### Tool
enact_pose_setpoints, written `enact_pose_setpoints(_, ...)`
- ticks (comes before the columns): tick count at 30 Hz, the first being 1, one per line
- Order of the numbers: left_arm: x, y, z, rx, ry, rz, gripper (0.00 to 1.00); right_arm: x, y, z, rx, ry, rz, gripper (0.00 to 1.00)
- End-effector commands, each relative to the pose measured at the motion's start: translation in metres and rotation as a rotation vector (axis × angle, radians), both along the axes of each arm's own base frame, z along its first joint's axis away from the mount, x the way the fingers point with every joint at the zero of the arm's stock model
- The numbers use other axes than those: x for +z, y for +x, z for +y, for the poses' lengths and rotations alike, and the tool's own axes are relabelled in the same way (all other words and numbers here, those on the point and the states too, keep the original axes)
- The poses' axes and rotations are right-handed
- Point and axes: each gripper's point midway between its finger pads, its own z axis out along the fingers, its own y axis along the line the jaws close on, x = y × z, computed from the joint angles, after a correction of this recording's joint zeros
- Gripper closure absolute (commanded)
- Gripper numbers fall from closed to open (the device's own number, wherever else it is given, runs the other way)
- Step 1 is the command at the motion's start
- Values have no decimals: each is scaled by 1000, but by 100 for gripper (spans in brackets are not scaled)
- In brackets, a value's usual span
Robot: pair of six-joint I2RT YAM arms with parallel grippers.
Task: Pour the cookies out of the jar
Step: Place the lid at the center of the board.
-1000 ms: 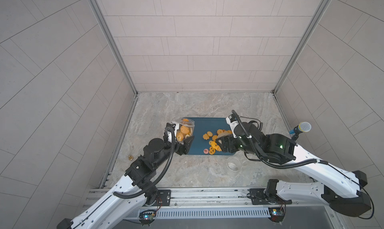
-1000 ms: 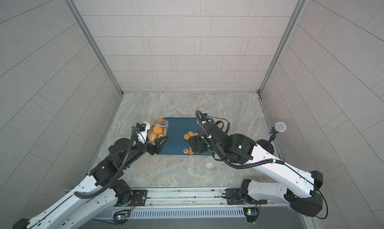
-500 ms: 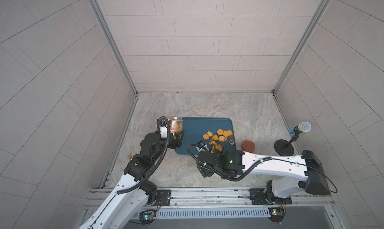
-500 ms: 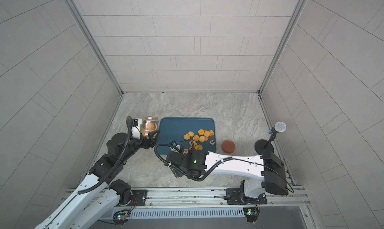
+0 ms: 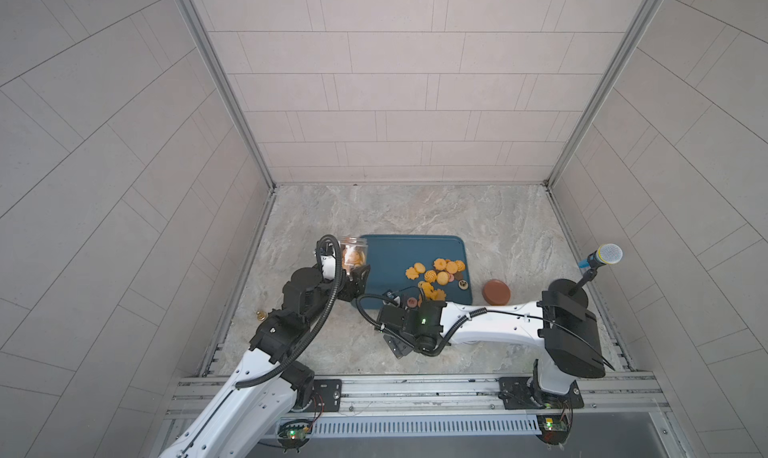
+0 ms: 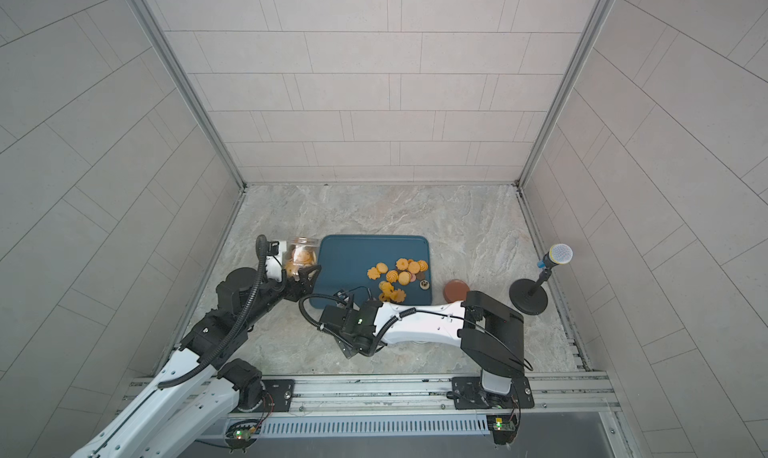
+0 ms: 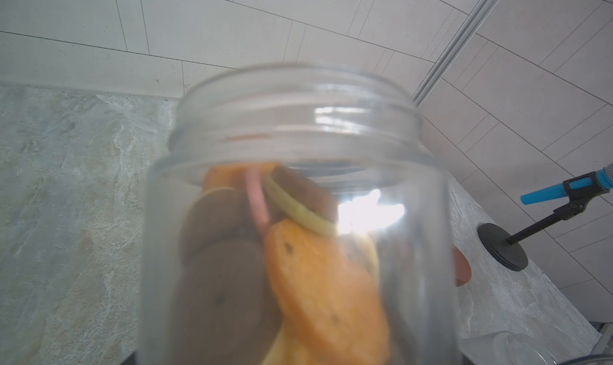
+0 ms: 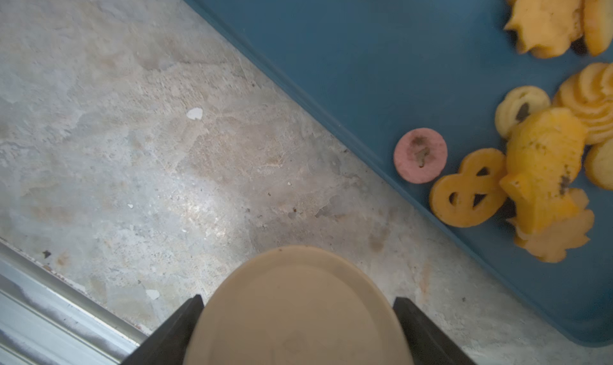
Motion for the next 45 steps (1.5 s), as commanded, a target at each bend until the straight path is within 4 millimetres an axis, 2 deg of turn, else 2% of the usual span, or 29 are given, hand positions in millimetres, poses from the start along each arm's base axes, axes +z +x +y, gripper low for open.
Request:
enact_pose_setpoints(1, 41, 3, -1, 0, -65, -136, 100, -3, 6, 4, -20, 4, -2, 97)
enact_pose_setpoints(8, 42, 2, -1, -3, -66, -139, 100, -7, 1, -1, -27, -15, 29, 62)
enact_pose_setpoints(17, 44, 0, -1, -2, -71, -146, 100, -3, 3, -38, -120, -111, -2, 63)
enact_pose_setpoints(19, 44, 0, -1, -3, -71, -146, 100, 0, 3, -40, -128, -88, -4, 60)
enact_pose_setpoints(20, 44, 0, -1, -3, -73, -148, 100, -2, 3, -40, -131, -85, 4, 56)
enact_pose_setpoints(22, 45, 0, 0, -1, -73, -149, 100, -6, 3, -41, -132, -93, 22, 35)
enact_pose_setpoints(27, 45, -1, 1, 1, -72, -150, 100, -6, 3, -42, -134, -100, 23, 13)
enact_pose_setpoints(32, 45, -1, 1, 3, -76, -150, 100, -7, 2, -42, -133, -105, 25, 10)
enact_pose_setpoints(33, 45, -1, 0, 2, -76, -149, 100, -7, 3, -42, -134, -105, 25, 8)
enact_pose_setpoints(34, 45, -1, 0, 1, -77, -148, 100, -7, 3, -42, -135, -104, 24, 1)
enact_pose_setpoints(35, 44, -1, 0, 1, -77, -146, 100, -7, 3, -42, -134, -104, 24, 0)
enact_pose_setpoints(41, 45, -2, 0, -2, -82, -145, 100, -6, 3, -42, -136, -102, 19, 0)
enact_pose_setpoints(45, 44, -1, -1, -4, -80, -141, 100, 4, 6, -41, -133, -87, -4, 0)
